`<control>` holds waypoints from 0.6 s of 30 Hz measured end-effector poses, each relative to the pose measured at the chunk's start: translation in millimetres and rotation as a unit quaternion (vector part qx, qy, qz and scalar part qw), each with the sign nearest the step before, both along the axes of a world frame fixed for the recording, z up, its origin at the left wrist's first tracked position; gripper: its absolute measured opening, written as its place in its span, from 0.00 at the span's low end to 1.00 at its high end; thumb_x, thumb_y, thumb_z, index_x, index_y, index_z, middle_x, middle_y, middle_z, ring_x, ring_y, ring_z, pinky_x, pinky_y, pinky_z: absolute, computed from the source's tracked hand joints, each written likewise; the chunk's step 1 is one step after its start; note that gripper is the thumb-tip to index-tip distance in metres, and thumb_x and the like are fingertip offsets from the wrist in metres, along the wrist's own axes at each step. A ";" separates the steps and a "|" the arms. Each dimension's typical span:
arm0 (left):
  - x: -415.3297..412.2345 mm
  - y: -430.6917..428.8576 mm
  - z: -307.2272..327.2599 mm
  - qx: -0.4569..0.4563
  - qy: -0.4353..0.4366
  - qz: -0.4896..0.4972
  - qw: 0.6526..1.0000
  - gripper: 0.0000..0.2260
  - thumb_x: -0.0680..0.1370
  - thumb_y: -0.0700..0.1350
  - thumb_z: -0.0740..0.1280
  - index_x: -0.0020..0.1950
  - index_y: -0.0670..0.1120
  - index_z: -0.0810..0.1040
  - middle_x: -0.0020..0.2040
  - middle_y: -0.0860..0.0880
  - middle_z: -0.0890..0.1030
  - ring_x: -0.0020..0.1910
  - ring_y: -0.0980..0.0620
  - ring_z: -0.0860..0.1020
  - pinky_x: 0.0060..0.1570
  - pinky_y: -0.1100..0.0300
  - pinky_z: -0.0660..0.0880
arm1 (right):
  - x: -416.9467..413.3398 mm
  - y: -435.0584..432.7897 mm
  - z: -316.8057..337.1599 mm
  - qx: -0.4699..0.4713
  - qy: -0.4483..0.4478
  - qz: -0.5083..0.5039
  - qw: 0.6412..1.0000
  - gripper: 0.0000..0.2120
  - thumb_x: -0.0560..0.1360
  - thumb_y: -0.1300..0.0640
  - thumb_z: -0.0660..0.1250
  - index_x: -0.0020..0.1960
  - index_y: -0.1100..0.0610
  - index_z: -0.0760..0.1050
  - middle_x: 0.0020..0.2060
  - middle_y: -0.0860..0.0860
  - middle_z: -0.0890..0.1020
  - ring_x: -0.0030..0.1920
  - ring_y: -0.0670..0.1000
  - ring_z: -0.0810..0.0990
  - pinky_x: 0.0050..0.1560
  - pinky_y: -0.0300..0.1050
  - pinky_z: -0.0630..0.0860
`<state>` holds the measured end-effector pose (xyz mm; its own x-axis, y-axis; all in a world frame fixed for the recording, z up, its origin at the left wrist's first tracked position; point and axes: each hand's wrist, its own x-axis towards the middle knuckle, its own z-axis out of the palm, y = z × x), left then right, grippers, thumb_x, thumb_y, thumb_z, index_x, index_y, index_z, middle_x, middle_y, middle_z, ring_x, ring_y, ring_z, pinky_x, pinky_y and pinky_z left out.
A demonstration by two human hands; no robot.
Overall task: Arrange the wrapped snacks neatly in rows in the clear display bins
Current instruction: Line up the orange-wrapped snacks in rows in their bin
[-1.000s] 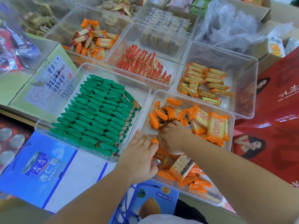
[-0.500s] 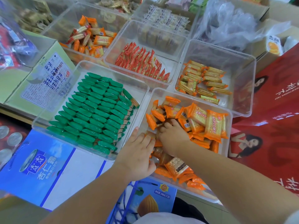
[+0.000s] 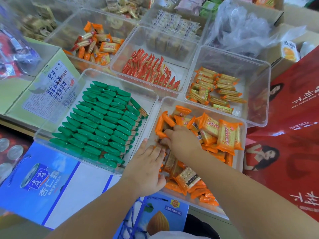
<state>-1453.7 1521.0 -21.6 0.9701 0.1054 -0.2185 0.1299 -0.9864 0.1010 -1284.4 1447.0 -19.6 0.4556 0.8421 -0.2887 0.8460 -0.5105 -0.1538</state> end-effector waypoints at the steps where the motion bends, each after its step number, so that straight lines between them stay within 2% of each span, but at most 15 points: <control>1: -0.1 0.3 0.0 -0.003 -0.004 0.002 1.000 0.36 0.71 0.60 0.62 0.72 0.39 0.73 0.68 0.42 0.75 0.67 0.43 0.72 0.78 0.43 0.38 | -1.4 3.2 0.4 -0.003 -0.007 0.010 1.000 0.15 0.83 0.44 0.57 0.60 0.51 0.76 0.51 0.54 0.79 0.53 0.58 0.76 0.47 0.51 0.73; 4: 0.4 0.4 -0.4 -0.012 -0.006 0.006 1.000 0.36 0.71 0.60 0.61 0.73 0.39 0.72 0.67 0.43 0.73 0.69 0.43 0.70 0.79 0.44 0.38 | -6.6 8.5 -2.7 -0.034 -0.009 0.044 0.998 0.12 0.83 0.46 0.58 0.61 0.48 0.76 0.49 0.52 0.82 0.51 0.57 0.80 0.45 0.50 0.74; 6: 0.2 0.1 -0.8 -0.017 -0.006 0.008 1.000 0.34 0.72 0.60 0.60 0.72 0.41 0.72 0.68 0.44 0.72 0.71 0.43 0.67 0.79 0.45 0.39 | -7.3 8.1 -8.2 -0.066 0.021 0.053 0.996 0.13 0.82 0.49 0.57 0.63 0.47 0.75 0.54 0.52 0.82 0.55 0.57 0.79 0.54 0.53 0.73; 8: -0.4 0.0 -1.6 -0.017 0.001 0.014 1.000 0.33 0.72 0.60 0.60 0.72 0.41 0.71 0.72 0.42 0.70 0.74 0.41 0.64 0.79 0.44 0.41 | -4.1 4.9 -13.5 -0.101 0.072 0.050 0.991 0.16 0.82 0.49 0.53 0.66 0.48 0.73 0.60 0.52 0.79 0.62 0.58 0.74 0.64 0.57 0.66; 10: -0.4 0.4 -1.6 -0.012 0.008 0.018 1.000 0.35 0.73 0.60 0.59 0.75 0.42 0.68 0.78 0.39 0.63 0.78 0.40 0.58 0.79 0.45 0.38 | 0.0 1.0 -15.4 -0.120 0.099 0.054 0.986 0.19 0.82 0.47 0.51 0.69 0.49 0.71 0.64 0.54 0.77 0.64 0.58 0.71 0.66 0.58 0.61; 13: 0.8 0.8 -2.1 -0.005 0.021 0.013 1.000 0.37 0.74 0.61 0.56 0.80 0.44 0.60 0.82 0.39 0.53 0.81 0.40 0.50 0.77 0.44 0.31 | 5.4 -2.2 -14.6 -0.076 0.093 0.064 0.991 0.17 0.80 0.47 0.55 0.66 0.49 0.74 0.58 0.53 0.80 0.60 0.58 0.75 0.60 0.54 0.66; 15: 1.3 1.1 -3.2 0.001 0.030 0.008 1.000 0.38 0.75 0.61 0.54 0.81 0.44 0.57 0.82 0.39 0.52 0.81 0.40 0.50 0.75 0.43 0.29 | 7.8 -3.8 -13.0 -0.027 0.082 0.040 0.995 0.15 0.78 0.46 0.58 0.59 0.49 0.77 0.48 0.51 0.82 0.52 0.57 0.79 0.49 0.49 0.72; 18: 1.8 1.5 -3.4 0.004 0.032 0.006 0.999 0.38 0.75 0.62 0.53 0.81 0.44 0.57 0.81 0.39 0.56 0.81 0.41 0.52 0.75 0.43 0.28 | 9.1 -3.6 -12.0 0.048 0.061 -0.051 0.996 0.15 0.75 0.40 0.61 0.52 0.51 0.72 0.38 0.47 0.76 0.43 0.55 0.80 0.36 0.46 0.70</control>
<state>-1451.8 1522.5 -25.0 0.9526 0.1191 -0.2799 0.1478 -0.9855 0.0836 -1275.3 1443.4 -31.5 0.5068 0.8195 -0.2674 0.7628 -0.5708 -0.3037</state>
